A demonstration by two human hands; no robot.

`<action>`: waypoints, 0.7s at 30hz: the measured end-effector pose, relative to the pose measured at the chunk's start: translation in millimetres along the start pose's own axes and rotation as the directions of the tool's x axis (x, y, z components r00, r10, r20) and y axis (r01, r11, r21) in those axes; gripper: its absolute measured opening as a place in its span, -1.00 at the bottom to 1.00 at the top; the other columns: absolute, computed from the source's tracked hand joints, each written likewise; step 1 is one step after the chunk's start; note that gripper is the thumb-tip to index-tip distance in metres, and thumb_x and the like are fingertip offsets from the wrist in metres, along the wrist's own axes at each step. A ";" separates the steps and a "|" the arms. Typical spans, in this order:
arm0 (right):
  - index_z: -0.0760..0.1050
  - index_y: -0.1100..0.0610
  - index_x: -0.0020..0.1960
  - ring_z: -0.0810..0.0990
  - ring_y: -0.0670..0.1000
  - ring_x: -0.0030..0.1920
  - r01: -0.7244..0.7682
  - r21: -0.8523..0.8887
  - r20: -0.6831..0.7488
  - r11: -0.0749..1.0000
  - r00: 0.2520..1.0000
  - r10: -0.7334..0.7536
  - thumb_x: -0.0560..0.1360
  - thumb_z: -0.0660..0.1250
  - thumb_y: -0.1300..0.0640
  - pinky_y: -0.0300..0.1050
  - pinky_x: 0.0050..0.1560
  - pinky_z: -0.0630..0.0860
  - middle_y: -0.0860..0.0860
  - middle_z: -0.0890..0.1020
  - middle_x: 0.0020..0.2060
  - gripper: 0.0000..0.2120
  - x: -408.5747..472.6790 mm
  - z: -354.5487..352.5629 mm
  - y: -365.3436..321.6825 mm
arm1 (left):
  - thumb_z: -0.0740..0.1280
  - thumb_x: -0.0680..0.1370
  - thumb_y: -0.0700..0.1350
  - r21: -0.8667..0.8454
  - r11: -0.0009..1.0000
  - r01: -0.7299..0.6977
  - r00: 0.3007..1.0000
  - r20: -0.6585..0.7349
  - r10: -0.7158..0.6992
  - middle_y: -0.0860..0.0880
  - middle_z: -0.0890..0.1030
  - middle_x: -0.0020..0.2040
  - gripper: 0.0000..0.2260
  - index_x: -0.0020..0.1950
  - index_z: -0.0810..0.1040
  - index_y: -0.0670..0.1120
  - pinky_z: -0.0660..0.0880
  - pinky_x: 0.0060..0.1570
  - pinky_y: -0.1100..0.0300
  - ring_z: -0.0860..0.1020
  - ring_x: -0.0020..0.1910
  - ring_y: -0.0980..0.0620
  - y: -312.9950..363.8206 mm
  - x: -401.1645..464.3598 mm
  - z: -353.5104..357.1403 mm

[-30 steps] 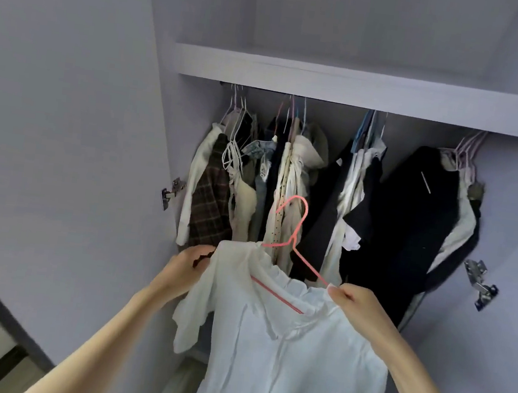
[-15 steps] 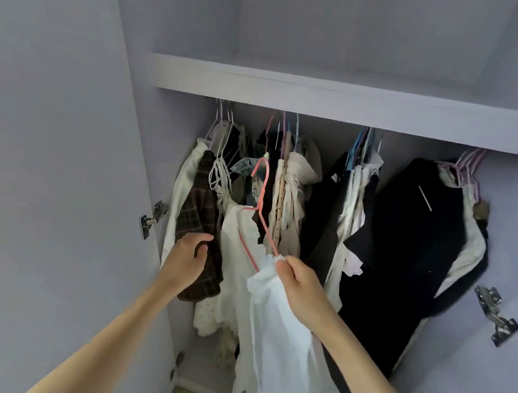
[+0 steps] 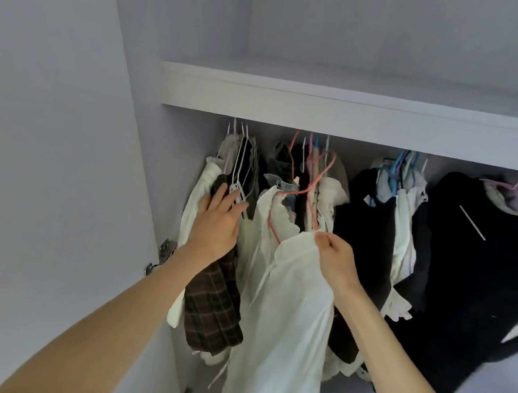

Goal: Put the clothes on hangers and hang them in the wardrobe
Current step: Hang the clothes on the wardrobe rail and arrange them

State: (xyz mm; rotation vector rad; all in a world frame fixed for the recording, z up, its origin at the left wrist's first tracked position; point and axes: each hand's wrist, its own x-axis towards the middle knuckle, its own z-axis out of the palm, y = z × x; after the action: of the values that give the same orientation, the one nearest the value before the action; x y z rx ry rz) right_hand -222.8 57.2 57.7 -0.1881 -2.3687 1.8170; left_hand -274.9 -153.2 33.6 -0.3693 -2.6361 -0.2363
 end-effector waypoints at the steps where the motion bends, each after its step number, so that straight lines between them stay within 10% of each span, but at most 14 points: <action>1: 0.36 0.17 -0.33 0.30 -0.06 -0.36 -0.032 0.039 -0.017 0.999 0.999 0.033 0.59 0.14 0.15 -0.19 -0.33 0.26 0.02 0.32 -0.40 -0.67 3.3 -3.4 2.7 | 0.17 0.58 -0.19 0.077 0.996 -0.039 0.998 0.048 0.035 -0.08 0.21 0.49 -0.60 0.42 0.32 -0.05 -0.07 0.43 -0.15 -0.01 0.50 -0.11 2.5 8.2 2.8; 7: 0.51 0.23 -0.08 0.47 0.01 -0.14 -0.109 0.180 -0.076 0.978 0.989 0.124 0.59 0.15 0.13 -0.16 -0.11 0.40 0.13 0.51 -0.22 -0.78 10.5 -20.9 11.9 | 0.11 0.61 -0.08 0.354 0.929 -0.107 0.947 0.320 -0.013 -0.05 0.01 0.54 -0.53 0.51 0.07 0.03 -0.20 0.41 -0.15 -0.18 0.50 -0.06 -2.7 34.9 26.3; 13: 0.46 0.43 0.02 0.52 0.33 -0.01 -0.066 0.176 -0.147 0.982 0.985 0.093 0.60 0.14 0.15 0.05 0.02 0.47 0.40 0.51 -0.03 -0.68 19.2 -30.8 14.2 | 0.10 0.62 -0.12 0.427 0.901 -0.075 0.949 0.308 -0.067 -0.04 -0.09 0.54 -0.46 0.53 -0.07 0.02 -0.18 0.43 -0.04 -0.22 0.50 0.01 -36.8 27.1 29.8; 16: 0.42 0.17 -0.30 0.36 0.00 -0.38 -0.009 0.115 -0.105 0.993 0.994 0.022 0.61 0.12 0.13 -0.19 -0.31 0.30 0.06 0.38 -0.43 -0.68 20.0 -21.6 16.1 | 0.18 0.58 -0.17 0.366 0.929 -0.053 0.971 0.235 -0.037 -0.02 -0.07 0.54 -0.42 0.53 -0.02 0.03 -0.07 0.43 -0.04 -0.14 0.51 0.01 -34.2 28.0 32.4; 21: 0.35 0.18 -0.30 0.32 -0.17 -0.45 0.216 -0.066 0.031 0.974 0.976 -0.215 0.60 0.13 0.18 -0.27 -0.39 0.25 -0.02 0.35 -0.45 -0.71 20.0 4.7 27.1 | 0.17 0.60 -0.12 0.242 0.969 0.049 0.993 0.089 -0.073 -0.08 0.03 0.53 -0.52 0.50 0.14 -0.02 0.11 0.39 -0.05 0.01 0.48 -0.15 -29.6 39.6 32.3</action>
State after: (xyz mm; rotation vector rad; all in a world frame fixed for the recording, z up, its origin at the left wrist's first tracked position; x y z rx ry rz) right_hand -243.1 63.5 31.2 0.0815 -2.3640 1.6494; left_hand -331.3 -165.3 20.8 -0.2235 -2.7337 0.0841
